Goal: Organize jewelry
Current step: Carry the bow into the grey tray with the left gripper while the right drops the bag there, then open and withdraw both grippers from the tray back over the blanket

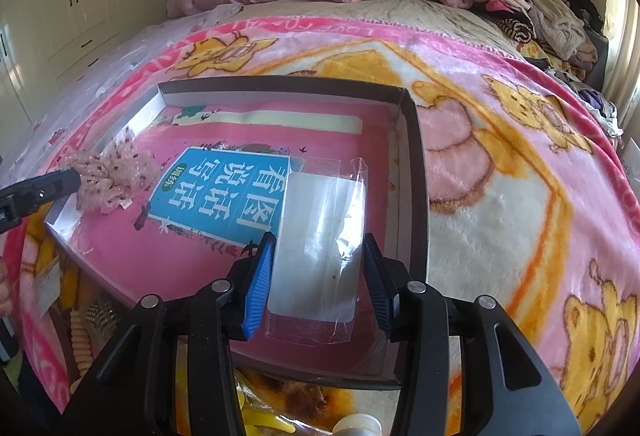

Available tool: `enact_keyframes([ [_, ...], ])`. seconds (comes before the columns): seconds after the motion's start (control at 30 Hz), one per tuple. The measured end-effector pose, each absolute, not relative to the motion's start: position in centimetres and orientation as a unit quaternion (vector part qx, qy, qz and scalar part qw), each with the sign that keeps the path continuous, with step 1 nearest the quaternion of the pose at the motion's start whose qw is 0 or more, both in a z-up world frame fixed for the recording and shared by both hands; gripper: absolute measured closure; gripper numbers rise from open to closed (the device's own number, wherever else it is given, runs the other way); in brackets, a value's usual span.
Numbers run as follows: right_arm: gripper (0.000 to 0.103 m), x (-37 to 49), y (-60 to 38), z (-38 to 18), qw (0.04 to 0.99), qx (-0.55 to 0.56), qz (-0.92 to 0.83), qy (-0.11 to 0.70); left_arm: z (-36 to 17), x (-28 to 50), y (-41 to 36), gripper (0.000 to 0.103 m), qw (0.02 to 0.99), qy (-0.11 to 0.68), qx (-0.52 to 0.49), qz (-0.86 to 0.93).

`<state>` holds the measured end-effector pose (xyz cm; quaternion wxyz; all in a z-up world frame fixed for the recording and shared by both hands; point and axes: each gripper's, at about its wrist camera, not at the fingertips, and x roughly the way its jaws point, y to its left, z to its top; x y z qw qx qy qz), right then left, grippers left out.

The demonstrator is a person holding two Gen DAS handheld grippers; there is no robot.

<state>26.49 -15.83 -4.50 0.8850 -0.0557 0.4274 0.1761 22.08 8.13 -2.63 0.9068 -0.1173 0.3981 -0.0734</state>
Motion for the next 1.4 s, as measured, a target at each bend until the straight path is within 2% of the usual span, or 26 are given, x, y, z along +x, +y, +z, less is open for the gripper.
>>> enact_keyframes([
  [0.13,0.048,26.0,-16.1,-4.1,0.889,-0.052,0.175,0.421,-2.1,21.6,8.3,0.067,0.909,0.394,-0.120,-0.072],
  [0.2,0.046,25.7,-16.3,-3.7,0.892,-0.052,0.173,0.415,-1.8,21.3,8.3,0.065,0.910,0.391,-0.120,-0.071],
  [0.37,0.029,24.2,-16.9,-2.1,0.901,-0.048,0.174,0.393,-0.8,20.5,8.2,0.048,0.913,0.382,-0.123,-0.074],
  [0.43,0.026,23.6,-17.1,-1.6,0.904,-0.049,0.175,0.386,-0.4,20.1,8.2,0.045,0.915,0.377,-0.121,-0.073],
  [0.67,0.017,21.9,-17.5,-0.3,0.910,-0.045,0.180,0.371,0.9,18.4,8.2,0.019,0.921,0.363,-0.127,-0.063],
  [0.83,0.014,20.9,-17.8,0.4,0.912,-0.043,0.182,0.365,1.6,17.3,8.1,0.012,0.924,0.357,-0.124,-0.058],
  [1.4,0.013,16.7,-18.3,1.6,0.913,-0.045,0.191,0.357,2.4,14.1,7.0,0.012,0.928,0.348,-0.115,-0.063],
])
